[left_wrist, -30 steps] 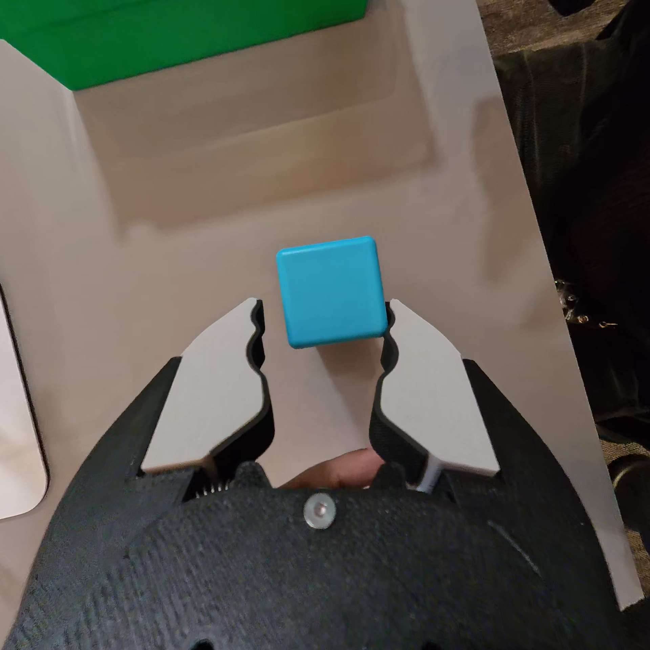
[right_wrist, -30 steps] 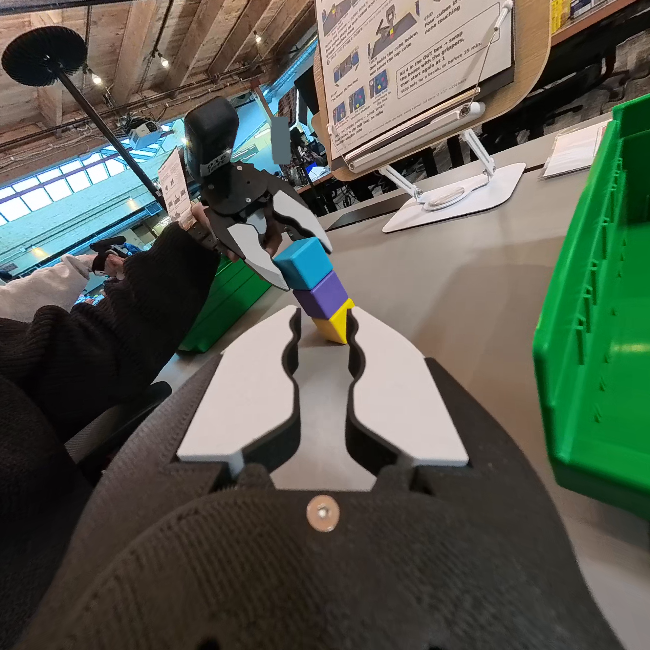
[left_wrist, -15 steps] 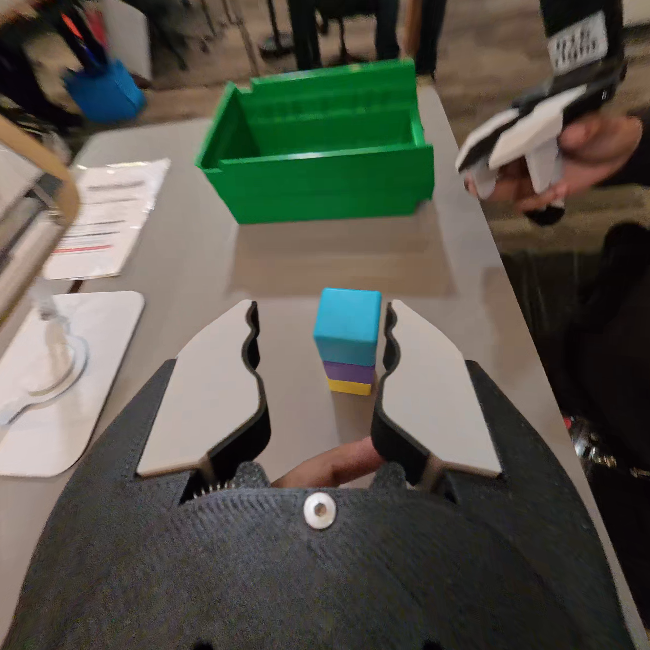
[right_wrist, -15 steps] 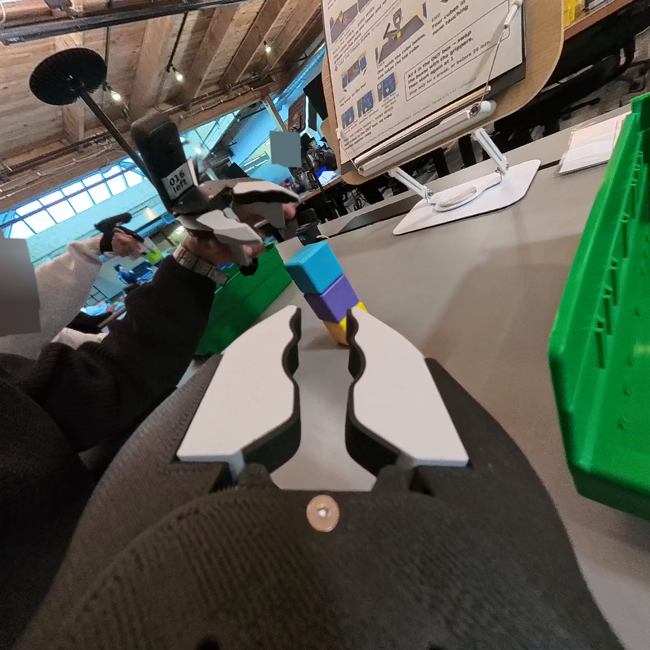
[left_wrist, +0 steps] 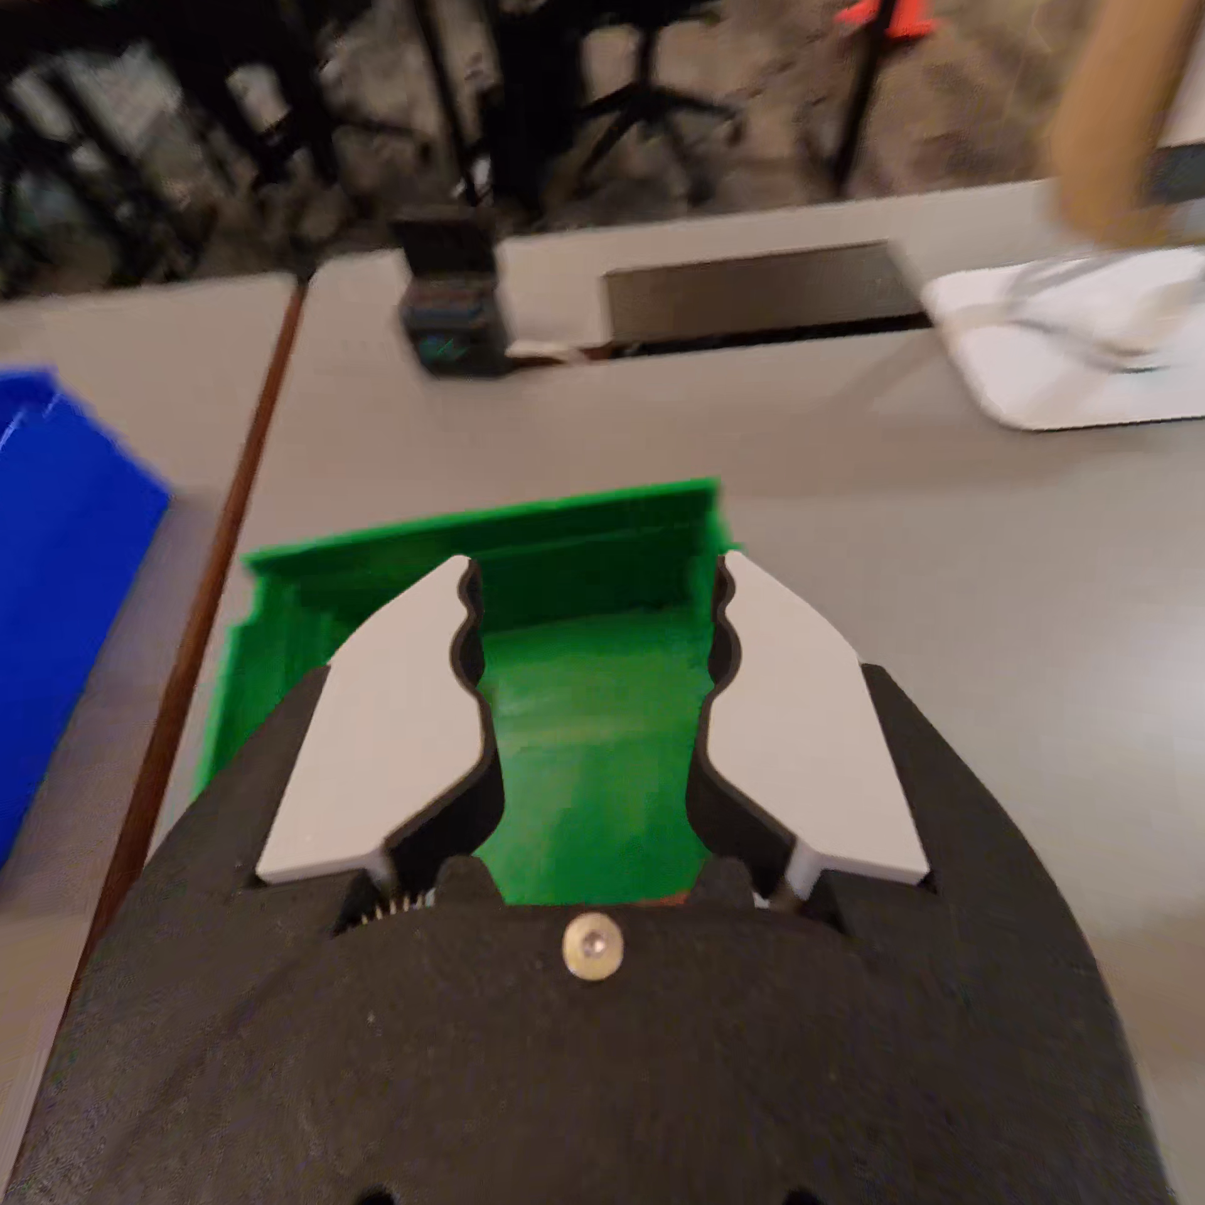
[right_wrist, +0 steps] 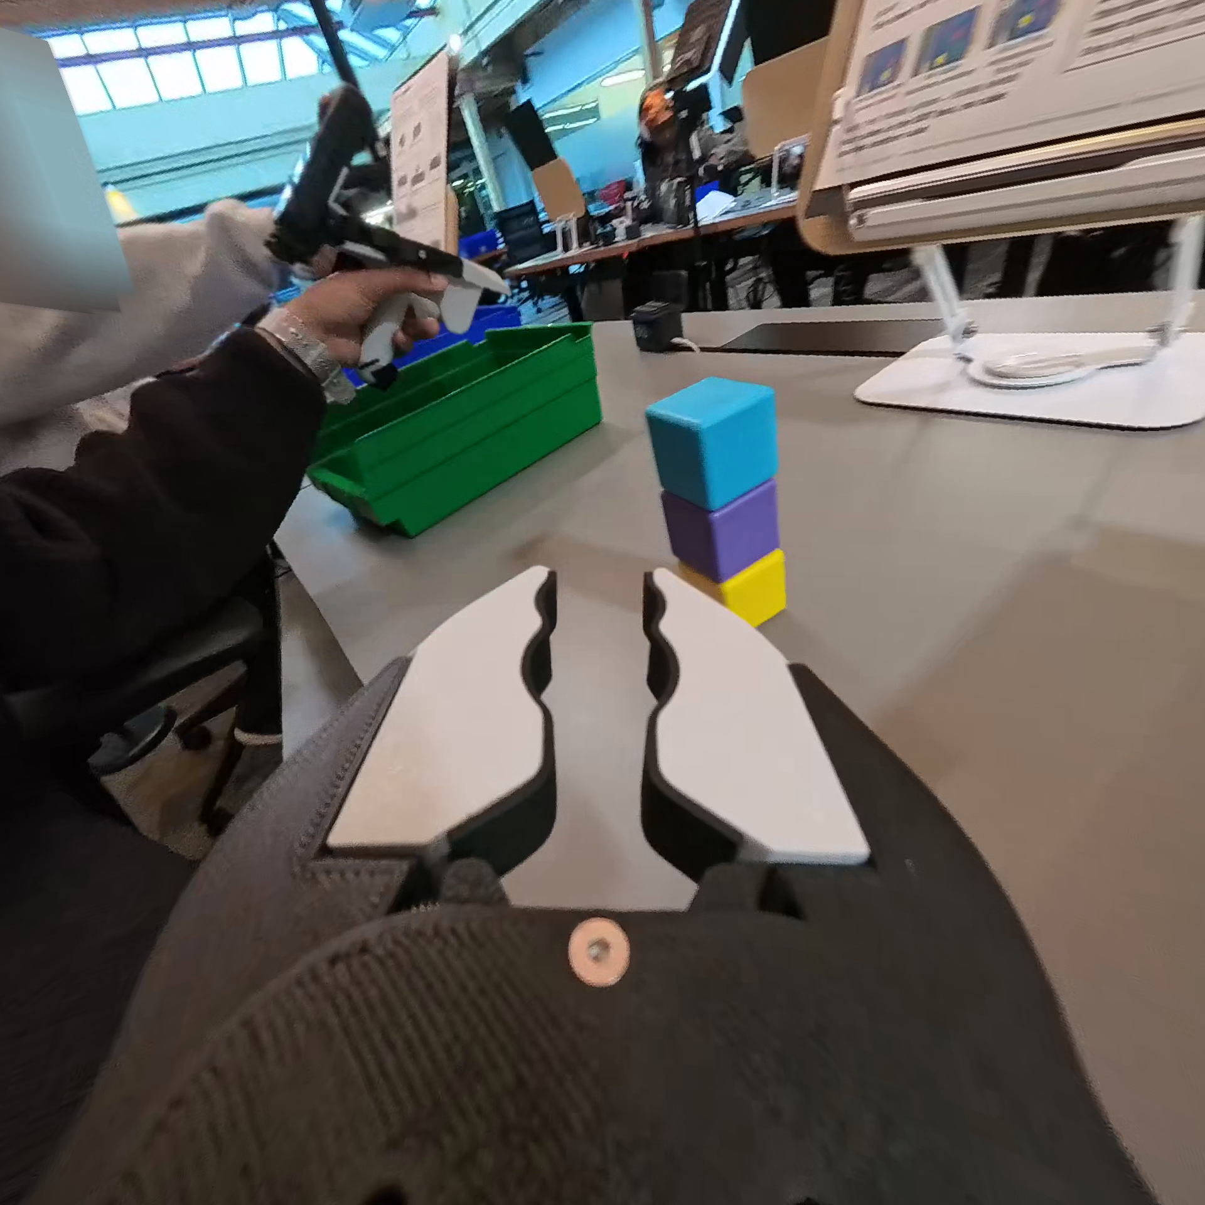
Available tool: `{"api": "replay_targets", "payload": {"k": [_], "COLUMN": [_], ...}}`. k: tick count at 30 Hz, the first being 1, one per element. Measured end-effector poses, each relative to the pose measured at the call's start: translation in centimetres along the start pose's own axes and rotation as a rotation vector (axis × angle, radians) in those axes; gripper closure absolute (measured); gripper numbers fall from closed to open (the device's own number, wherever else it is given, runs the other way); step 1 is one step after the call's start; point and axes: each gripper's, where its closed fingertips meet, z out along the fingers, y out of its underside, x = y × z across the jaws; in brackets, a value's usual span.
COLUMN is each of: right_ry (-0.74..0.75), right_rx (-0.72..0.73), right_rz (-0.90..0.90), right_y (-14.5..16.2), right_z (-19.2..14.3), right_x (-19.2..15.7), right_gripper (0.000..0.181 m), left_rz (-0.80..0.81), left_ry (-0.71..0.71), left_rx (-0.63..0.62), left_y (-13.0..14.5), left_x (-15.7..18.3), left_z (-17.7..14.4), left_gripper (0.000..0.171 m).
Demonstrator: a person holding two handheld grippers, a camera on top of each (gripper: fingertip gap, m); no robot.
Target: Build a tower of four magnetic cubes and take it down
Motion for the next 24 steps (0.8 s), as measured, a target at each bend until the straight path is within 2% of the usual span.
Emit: {"api": "replay_targets", "payload": {"k": [3,6,9,13,15,20,24], "right_ry": [-0.054,-0.085,-0.099,-0.124,-0.133,-0.144,-0.134], "right_rx": [-0.021,-0.026,-0.030,-0.019,-0.012,0.010,0.021], "right_rz": [0.011,0.043,0.078,0.124,0.142,0.197,0.244], "right_y": [0.3,0.3,0.3,0.0,-0.2,-0.7,-0.7], "right_z": [1.2,2.1,2.7,3.1,3.1,2.9,2.5], "right_x": [-1.0,-1.1,-0.8,-0.5,-0.4,0.0,0.8], "right_gripper": [0.156,0.155,0.155,0.154,0.154,0.154,0.154], "left_rz": [-0.034,0.073,0.209,0.446,0.509,0.291,0.214], "left_ry": [-0.055,-0.202,-0.299,-0.368,-0.382,-0.255,-0.309], "left_rx": [-0.070,-0.199,-0.231,-0.302,-0.343,-0.430,-0.436], "left_y": [4.2,7.5,7.9,8.4,8.9,11.0,11.6], "left_x": [-3.1,-5.8,-6.7,-7.0,-7.6,-7.4,-8.5], "left_z": [0.2,0.1,0.2,1.9,3.0,5.4,5.8], "left_gripper": [0.113,0.104,0.102,0.097,0.098,0.097,0.100]}}
